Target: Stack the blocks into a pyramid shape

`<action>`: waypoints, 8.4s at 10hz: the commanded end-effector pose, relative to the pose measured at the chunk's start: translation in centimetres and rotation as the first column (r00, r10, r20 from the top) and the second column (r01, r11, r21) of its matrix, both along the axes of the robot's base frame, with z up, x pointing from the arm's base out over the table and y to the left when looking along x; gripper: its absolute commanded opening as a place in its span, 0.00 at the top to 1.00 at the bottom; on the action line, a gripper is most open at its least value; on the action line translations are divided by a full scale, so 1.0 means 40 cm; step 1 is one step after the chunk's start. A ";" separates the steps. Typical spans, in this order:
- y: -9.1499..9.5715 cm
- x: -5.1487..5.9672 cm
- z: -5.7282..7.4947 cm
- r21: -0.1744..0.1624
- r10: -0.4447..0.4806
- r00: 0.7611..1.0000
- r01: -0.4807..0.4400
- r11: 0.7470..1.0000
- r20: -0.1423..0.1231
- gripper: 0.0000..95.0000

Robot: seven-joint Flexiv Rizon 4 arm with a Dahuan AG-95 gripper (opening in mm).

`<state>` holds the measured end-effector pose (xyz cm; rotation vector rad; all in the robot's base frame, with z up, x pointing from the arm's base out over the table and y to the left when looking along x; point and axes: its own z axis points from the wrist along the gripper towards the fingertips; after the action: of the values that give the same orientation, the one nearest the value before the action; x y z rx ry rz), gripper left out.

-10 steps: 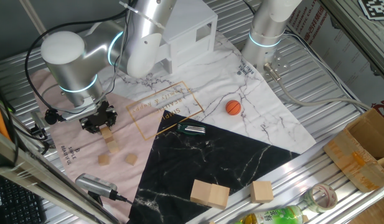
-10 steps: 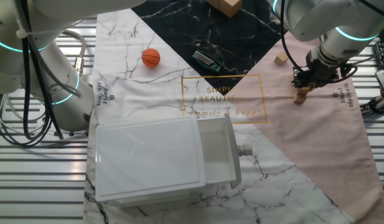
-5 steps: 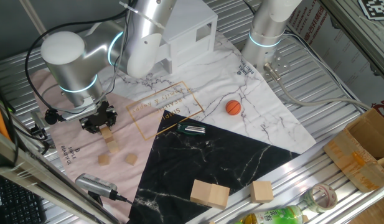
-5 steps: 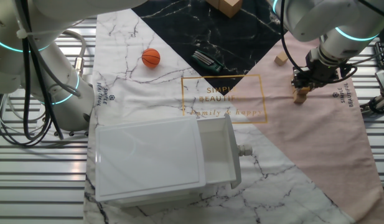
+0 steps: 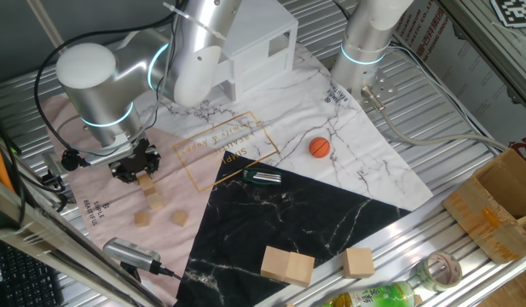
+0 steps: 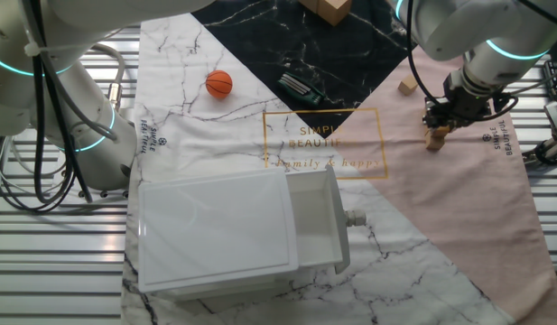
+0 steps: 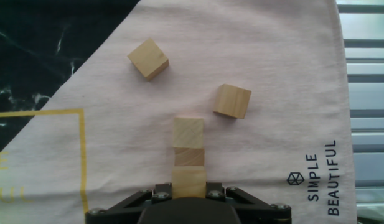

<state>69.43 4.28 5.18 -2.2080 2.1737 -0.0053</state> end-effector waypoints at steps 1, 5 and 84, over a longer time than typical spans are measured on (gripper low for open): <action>0.000 0.000 0.000 0.000 0.000 1.000 0.000 1.000 0.000 0.60; 0.000 0.000 0.000 -0.001 -0.001 1.000 0.001 1.000 -0.001 0.60; 0.216 0.119 -0.051 -0.039 -0.188 0.982 0.188 0.981 0.014 0.60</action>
<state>74.17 12.85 3.04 -2.0081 2.3872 -0.0679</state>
